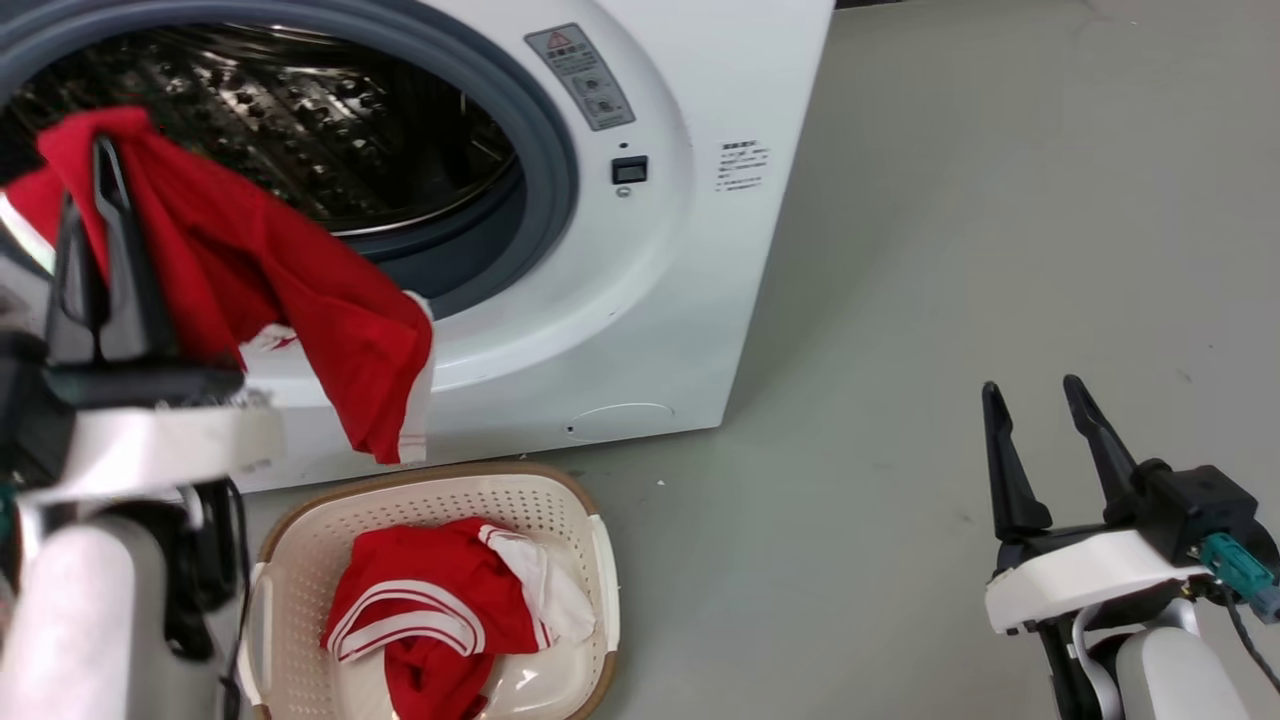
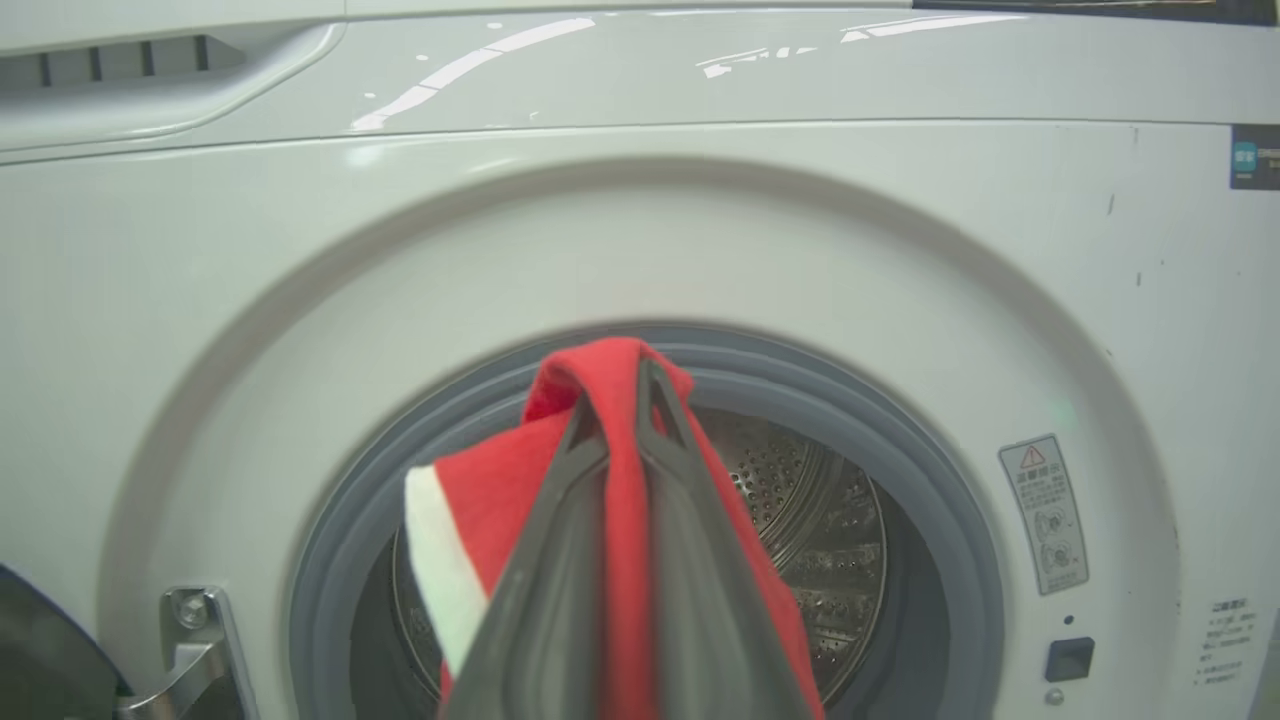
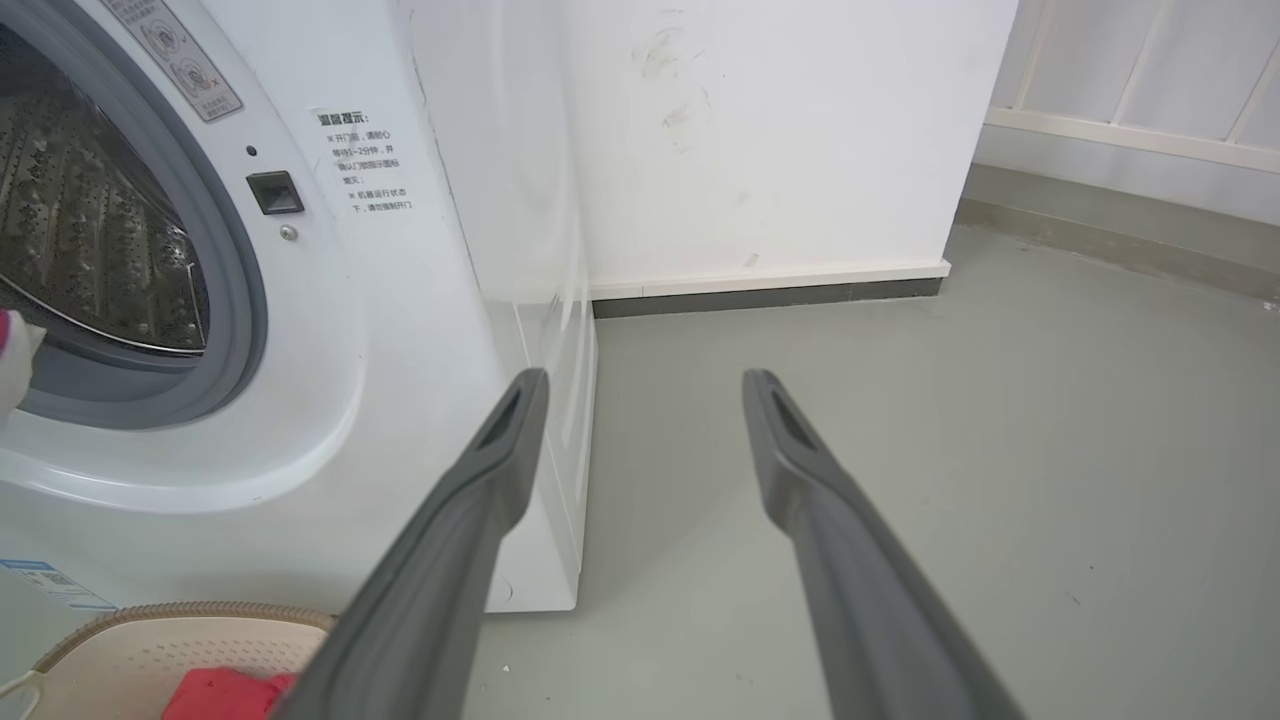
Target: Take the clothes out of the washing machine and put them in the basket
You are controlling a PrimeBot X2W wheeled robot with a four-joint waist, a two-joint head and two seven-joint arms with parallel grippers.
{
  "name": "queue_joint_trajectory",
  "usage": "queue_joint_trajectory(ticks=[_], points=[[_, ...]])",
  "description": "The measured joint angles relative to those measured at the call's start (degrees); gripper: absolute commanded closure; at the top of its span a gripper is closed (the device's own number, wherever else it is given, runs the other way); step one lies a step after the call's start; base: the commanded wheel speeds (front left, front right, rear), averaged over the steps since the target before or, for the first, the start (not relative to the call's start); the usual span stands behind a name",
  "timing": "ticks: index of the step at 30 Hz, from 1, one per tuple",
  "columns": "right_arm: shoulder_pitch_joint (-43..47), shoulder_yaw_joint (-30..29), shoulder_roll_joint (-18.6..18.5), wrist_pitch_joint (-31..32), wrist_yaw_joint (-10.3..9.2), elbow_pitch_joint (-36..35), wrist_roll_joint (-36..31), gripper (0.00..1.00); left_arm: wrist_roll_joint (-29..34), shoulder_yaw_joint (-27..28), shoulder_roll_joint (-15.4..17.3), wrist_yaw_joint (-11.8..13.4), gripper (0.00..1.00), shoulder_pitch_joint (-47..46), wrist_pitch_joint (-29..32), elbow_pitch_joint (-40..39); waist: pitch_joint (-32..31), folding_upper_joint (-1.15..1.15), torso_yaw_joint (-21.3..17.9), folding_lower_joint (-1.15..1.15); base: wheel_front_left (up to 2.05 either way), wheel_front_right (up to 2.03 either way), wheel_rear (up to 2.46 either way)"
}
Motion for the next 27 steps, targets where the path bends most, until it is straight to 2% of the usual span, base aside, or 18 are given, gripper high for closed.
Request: queue_joint_trajectory(ticks=[7,14,20,27], points=[[0.66,-0.54,-0.01,1.70,0.00,-1.87,-1.41,0.00,-0.54,-1.63,-3.18,2.05,1.00,7.88,0.14,-5.66,-0.14,0.00,2.81,0.00,0.00,0.00,0.00],[1.70,-0.59,0.00,3.13,0.00,-3.67,-2.23,0.00,-1.60,-4.56,-6.28,2.77,1.00,14.80,0.16,-5.99,-0.63,0.00,5.67,0.00,0.00,0.00,0.00],[1.74,-0.22,-0.02,3.86,0.00,-5.20,-2.56,0.00,-4.23,-6.04,-9.06,2.89,1.00,18.06,-0.11,0.77,0.54,0.00,7.26,0.00,0.00,0.00,0.00],[0.32,0.86,-0.01,4.19,0.00,-6.24,-2.89,0.00,-7.11,-5.94,-11.44,0.49,1.00,16.81,-2.75,16.38,4.05,0.00,7.11,0.01,0.00,0.00,0.00]])
